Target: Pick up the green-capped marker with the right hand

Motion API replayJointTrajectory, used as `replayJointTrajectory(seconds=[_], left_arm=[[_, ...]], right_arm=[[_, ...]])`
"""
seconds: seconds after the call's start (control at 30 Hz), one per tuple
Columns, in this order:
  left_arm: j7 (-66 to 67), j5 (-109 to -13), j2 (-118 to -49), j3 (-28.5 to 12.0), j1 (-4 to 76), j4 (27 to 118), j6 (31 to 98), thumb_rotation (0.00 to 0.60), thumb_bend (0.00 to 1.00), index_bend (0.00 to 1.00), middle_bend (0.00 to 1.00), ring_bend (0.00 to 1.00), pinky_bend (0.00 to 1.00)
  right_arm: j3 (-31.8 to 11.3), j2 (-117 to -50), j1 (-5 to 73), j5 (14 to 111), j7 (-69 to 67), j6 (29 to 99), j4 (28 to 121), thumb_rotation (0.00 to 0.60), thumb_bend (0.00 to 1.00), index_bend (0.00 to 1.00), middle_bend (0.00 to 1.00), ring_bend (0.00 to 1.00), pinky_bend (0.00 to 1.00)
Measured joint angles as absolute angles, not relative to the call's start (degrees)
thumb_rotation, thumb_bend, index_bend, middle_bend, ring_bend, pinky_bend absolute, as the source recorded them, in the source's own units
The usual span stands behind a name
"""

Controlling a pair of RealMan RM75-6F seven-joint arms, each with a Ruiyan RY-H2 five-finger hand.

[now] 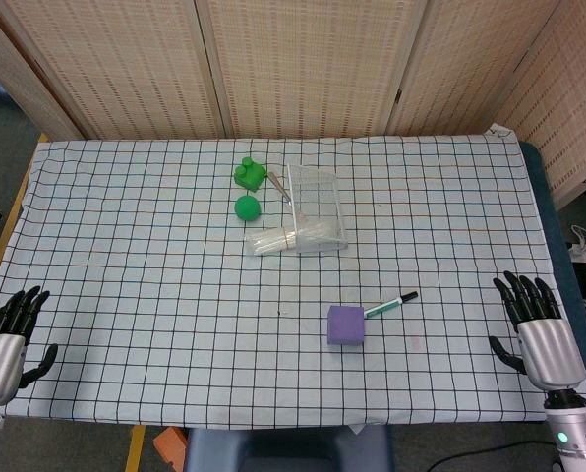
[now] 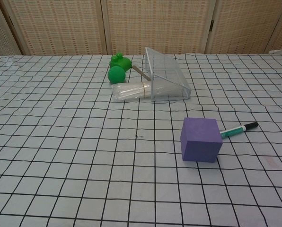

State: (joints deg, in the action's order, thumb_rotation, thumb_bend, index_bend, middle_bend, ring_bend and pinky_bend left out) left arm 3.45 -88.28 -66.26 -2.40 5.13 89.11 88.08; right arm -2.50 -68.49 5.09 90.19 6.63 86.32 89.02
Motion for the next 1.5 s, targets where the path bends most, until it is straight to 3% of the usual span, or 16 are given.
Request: replayJointTrajectory(seconds=[0.3,0.33,0.5,0.6,0.9,1.5], left_arm=[[2.6,-88.5,-66.0,-2.3,5.5,89.2,87.4,0.600,0.39,0.00,0.00,0.00,0.15],[2.2,-88.5,-65.9,-2.3,5.5,89.2,87.3,0.600,0.39,0.00,0.00,0.00,0.15],[0.1,-88.0,-65.5,-2.7,6.1,88.8,86.2,0.600,0.39,0.00,0.00,0.00,0.15],[-0.7,-87.9,-65.3,-2.8,6.6,88.6,85.6,0.600,0.39,0.00,0.00,0.00,0.15],[-1.8,-87.0,-64.6,-2.8,7.0,88.7,84.2,0.600,0.39,0.00,0.00,0.00,0.16],[-4.1,-86.3,-63.4,-2.7,7.4,88.8,83.0,0.600,0.39,0.00,0.00,0.00,0.16]], right_arm=[[-2.5,-69.7,6.3,90.6,6.1,84.8,88.1,0.600,0.18,0.01,0.01,0.00,0.00],[-2.5,-70.2,6.7,90.9,6.0,84.6,87.7,0.600,0.18,0.03,0.03,0.00,0.00],[-3.1,-72.4,10.8,92.6,7.2,80.3,86.7,0.600,0.18,0.34,0.23,0.01,0.05],[-3.5,-74.2,14.0,93.1,9.5,76.0,86.0,0.600,0.18,0.39,0.27,0.03,0.06],[-4.8,-81.9,22.0,90.8,16.5,65.1,81.3,0.600,0.18,0.44,0.31,0.07,0.08],[-6.0,-91.3,26.7,83.5,21.9,59.5,72.0,0.600,0.18,0.47,0.31,0.08,0.10]])
